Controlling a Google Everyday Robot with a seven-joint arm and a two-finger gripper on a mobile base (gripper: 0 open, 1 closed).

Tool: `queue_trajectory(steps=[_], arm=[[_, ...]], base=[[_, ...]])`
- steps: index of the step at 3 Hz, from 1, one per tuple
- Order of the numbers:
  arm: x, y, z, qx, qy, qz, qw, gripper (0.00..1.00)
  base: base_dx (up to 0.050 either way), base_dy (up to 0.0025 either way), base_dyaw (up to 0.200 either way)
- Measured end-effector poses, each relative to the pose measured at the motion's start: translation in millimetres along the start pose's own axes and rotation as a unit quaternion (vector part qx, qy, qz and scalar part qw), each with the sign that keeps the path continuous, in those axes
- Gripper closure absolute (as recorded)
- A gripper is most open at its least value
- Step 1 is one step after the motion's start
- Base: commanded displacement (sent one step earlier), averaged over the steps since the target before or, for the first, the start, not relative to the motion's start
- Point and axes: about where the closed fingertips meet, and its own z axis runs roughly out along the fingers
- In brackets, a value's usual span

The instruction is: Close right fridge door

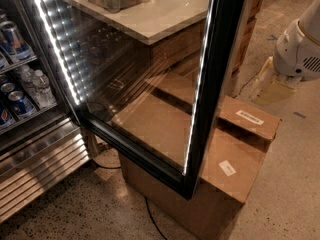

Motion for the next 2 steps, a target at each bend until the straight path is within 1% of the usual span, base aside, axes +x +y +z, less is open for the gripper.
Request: queue_trajectory(steps=[1,2], arm=[[-12.5,-37.9,-14.6,0.004,-0.005,0.014,0.9999,1.0],[-16.0,-42.7,-17.9,0.012,-0.008,0.014,0.9998,1.0]], base=[[0.0,0.0,0.0],[0.0,0.0,0.0]])
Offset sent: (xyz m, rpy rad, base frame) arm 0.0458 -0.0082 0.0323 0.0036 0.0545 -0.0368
